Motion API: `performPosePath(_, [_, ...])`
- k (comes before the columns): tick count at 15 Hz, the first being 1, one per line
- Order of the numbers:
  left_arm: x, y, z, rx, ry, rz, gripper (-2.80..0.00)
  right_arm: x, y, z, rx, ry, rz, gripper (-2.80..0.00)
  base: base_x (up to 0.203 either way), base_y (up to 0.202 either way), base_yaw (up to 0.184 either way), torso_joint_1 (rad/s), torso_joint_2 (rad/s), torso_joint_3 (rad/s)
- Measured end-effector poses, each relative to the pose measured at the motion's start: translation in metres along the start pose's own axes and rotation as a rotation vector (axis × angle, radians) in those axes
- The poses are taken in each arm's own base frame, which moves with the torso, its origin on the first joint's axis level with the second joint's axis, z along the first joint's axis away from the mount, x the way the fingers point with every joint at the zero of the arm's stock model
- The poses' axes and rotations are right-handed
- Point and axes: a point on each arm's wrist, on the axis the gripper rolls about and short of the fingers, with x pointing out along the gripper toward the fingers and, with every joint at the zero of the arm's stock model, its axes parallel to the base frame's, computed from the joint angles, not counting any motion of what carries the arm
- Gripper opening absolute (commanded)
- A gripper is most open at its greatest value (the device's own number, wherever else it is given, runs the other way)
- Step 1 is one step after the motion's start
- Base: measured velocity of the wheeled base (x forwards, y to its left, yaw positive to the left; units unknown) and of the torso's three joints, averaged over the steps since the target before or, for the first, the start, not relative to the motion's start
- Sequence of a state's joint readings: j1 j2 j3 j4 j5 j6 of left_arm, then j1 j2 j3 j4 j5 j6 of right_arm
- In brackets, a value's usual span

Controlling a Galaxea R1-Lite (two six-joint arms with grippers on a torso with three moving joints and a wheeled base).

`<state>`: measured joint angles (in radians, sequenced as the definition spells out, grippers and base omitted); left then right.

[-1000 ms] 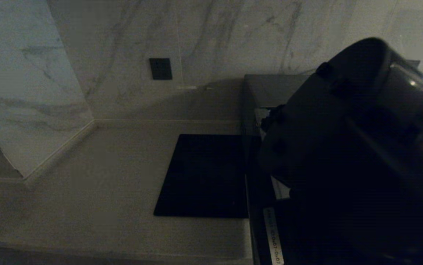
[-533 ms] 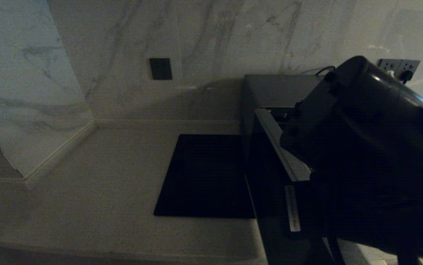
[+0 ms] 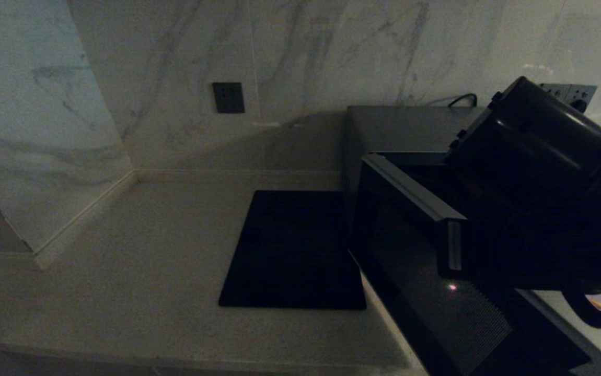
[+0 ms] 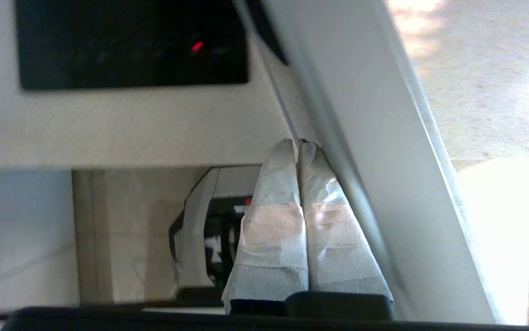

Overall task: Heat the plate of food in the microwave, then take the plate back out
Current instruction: Close the microwave oven

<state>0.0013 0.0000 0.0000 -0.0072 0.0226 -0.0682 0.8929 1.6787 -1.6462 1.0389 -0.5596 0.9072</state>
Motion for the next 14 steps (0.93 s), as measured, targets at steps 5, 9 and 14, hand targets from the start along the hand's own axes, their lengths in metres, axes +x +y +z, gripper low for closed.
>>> performPosePath(5, [0.000,0.000,0.000,0.000,0.000,0.000,-2.80,0.019,-0.026,0.020,0.109,-0.005,-0.106,-2.80,0.000,0.000,0.000,0.000,0.00,0.000])
performPosePath(9, [0.000,0.000,0.000,0.000,0.000,0.000,-2.80,0.034,-0.047,0.036,0.192,-0.008,-0.186,-2.80,0.000,0.000,0.000,0.000,0.00,0.000])
performPosePath(14, [0.000,0.000,0.000,0.000,0.000,0.000,-2.80,0.065,-0.078,0.071,0.327,-0.072,-0.274,-2.80,0.000,0.000,0.000,0.000,0.00,0.000])
